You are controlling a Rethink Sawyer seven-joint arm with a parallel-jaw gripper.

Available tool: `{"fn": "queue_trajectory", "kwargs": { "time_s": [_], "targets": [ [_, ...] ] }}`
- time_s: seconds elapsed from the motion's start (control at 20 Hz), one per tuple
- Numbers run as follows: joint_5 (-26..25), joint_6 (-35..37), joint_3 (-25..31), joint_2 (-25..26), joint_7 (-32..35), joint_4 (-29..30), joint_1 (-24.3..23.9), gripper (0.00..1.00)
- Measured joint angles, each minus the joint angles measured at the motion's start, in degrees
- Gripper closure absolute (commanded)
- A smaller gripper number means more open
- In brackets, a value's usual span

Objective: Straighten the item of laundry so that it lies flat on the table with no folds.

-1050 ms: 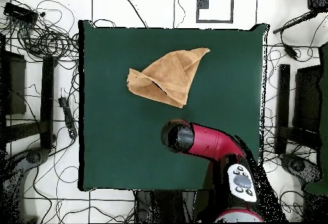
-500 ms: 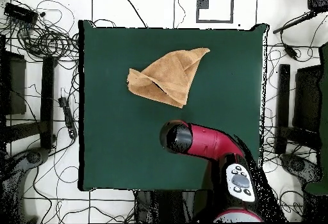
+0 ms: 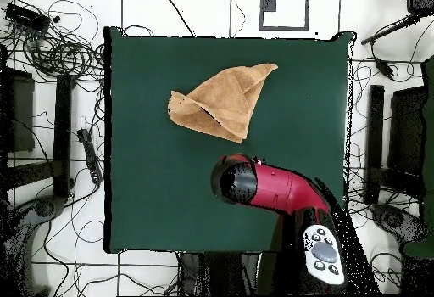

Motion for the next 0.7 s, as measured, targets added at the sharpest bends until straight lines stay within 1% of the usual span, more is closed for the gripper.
{"fn": "queue_trajectory", "kwargs": {
  "time_s": [0.25, 0.7],
  "targets": [
    [0.0, 0.0, 0.17, 0.47, 0.0, -0.86, -0.01, 0.0],
    [-0.58, -1.03, 0.38, 3.17, 0.0, -1.44, -0.01, 0.0]
  ]
}}
